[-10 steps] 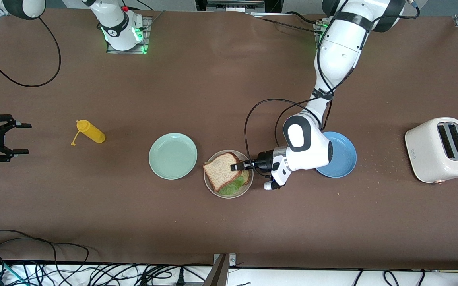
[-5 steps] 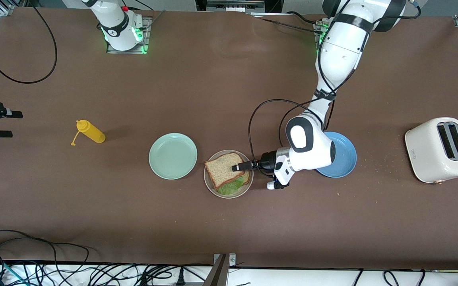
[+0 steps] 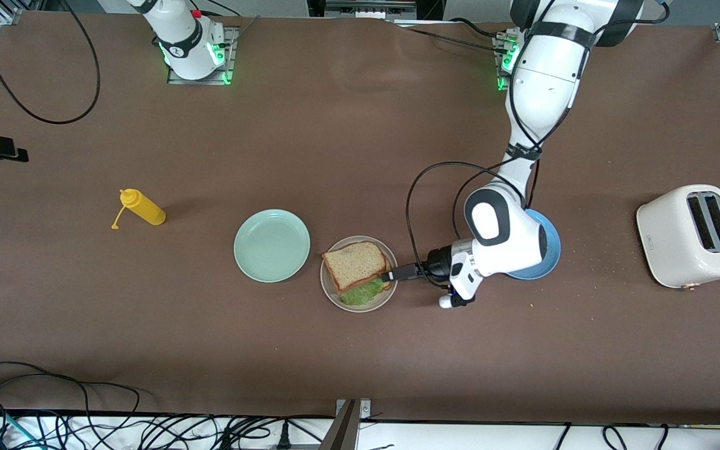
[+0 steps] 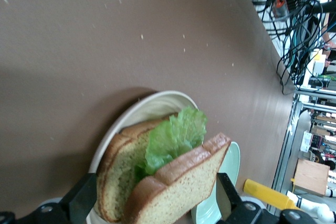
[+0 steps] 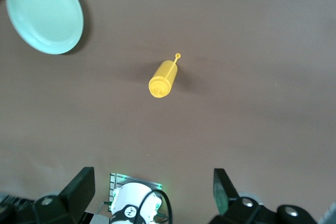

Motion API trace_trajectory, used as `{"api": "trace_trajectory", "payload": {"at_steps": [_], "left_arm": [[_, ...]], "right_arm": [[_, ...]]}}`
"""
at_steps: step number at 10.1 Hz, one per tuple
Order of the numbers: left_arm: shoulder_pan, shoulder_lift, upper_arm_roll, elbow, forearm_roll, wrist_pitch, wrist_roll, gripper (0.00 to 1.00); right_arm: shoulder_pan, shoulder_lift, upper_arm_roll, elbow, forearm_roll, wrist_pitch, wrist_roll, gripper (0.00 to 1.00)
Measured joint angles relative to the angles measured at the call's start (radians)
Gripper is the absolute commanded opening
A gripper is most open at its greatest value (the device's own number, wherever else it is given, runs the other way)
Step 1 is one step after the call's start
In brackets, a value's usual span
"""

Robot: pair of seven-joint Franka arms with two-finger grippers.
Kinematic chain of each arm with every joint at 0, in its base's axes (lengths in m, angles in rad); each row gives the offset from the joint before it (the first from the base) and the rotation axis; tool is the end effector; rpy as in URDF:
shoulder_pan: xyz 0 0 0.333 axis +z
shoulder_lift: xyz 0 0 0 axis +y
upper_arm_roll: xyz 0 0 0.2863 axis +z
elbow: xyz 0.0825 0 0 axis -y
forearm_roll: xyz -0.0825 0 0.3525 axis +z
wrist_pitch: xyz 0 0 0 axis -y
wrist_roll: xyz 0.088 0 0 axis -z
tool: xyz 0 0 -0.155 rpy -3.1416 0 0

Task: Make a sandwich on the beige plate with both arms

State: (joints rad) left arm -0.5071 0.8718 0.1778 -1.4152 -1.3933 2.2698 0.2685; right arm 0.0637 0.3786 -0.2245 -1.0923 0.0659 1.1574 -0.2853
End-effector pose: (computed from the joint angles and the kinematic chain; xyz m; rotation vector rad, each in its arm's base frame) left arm 0.6436 -0.3080 0.1657 2.2130 0.3312 -0.0059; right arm 0.5573 -0.0546 0.5148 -3.0508 -0.2208 0.4653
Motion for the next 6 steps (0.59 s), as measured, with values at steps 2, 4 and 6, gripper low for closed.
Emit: {"api": "trace_trajectory", "payload": {"at_steps": [2,4,6], "left_arm": [[0.002,-0.024,0.057,0.000,0.115,-0.002,-0.050,1.00],[0.021,-0.053,0.091,0.000,0.320,-0.026,-0.154,1.00],[0.077,-0.091,0.097,0.000,0.512,-0.124,-0.203,1.00]], "right_arm": [[-0.002,-0.063,0.066,-0.112,-0.035,0.090,0.110,1.00],[-0.016,-0.148,0.103,-0.284,-0.059,0.213,0.151,1.00],[-0.021,-0.195,0.110,-0.381,-0.061,0.273,0.165,1.00]]}}
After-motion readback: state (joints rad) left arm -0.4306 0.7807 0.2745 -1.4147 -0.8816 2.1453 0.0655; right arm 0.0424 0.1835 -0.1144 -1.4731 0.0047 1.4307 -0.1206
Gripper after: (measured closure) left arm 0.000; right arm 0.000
